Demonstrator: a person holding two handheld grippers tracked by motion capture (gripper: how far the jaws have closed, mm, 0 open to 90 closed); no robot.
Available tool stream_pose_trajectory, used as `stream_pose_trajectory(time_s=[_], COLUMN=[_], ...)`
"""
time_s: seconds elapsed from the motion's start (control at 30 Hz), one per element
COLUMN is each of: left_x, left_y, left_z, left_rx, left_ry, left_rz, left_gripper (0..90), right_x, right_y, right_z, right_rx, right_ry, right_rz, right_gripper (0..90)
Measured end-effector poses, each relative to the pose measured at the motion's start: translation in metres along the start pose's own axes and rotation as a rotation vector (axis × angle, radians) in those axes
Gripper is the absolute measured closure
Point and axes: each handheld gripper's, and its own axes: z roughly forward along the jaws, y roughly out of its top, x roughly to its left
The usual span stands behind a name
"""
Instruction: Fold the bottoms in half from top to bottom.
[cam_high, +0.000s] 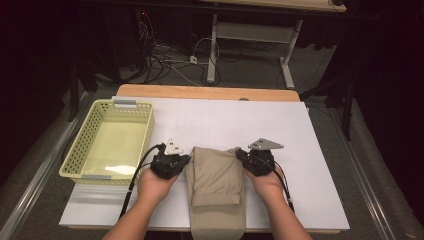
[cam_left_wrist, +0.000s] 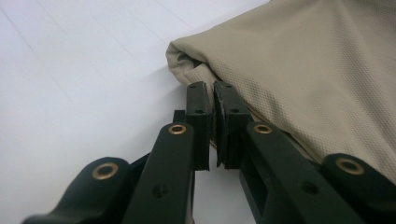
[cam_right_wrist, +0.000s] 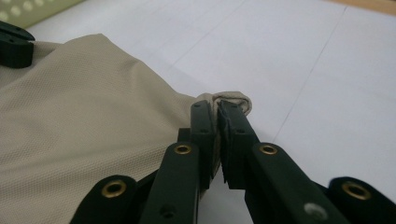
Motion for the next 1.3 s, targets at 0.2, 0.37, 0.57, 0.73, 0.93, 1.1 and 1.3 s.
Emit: stream_pose_trajectory(time_s=[0.2,0.37,0.57,0.73,0.93,1.1,1.3], left_x=[0.021,0.035,0.036,0.022,-0.001,-0.016,-0.028], left_y=[0.036,0.064,0.045,0.016,-0.007,-0.020,-0.029], left_z=[-0.004,-0.005,0.016,0.014,-0.002,-0.017,-0.017], left_rx=[-0.037,-0.065,-0.020,-0.022,-0.051,-0.080,-0.076], left_ry=[0.040,0.075,0.063,0.012,-0.029,-0.074,-0.120], left_rz=[0.005,0.000,-0.090,-0.076,-0.063,-0.044,-0.040], left_gripper=[83.1,82.8,56.8,51.7,51.6,51.5,42.8], right_x=[-0.020,-0.035,-0.048,-0.040,-0.017,0.005,0.024], right_y=[0.034,0.066,0.058,0.035,0.008,-0.009,-0.022], right_z=[0.013,0.020,0.040,0.024,-0.001,-0.019,-0.029], right_rx=[-0.039,-0.073,-0.017,-0.013,-0.004,-0.013,-0.021], right_ry=[-0.025,-0.044,-0.066,-0.046,-0.027,-0.002,0.042], right_rz=[0.004,0.025,0.087,0.057,0.029,0.011,-0.010], right_gripper=[85.4,85.0,67.1,66.0,64.0,63.4,59.3])
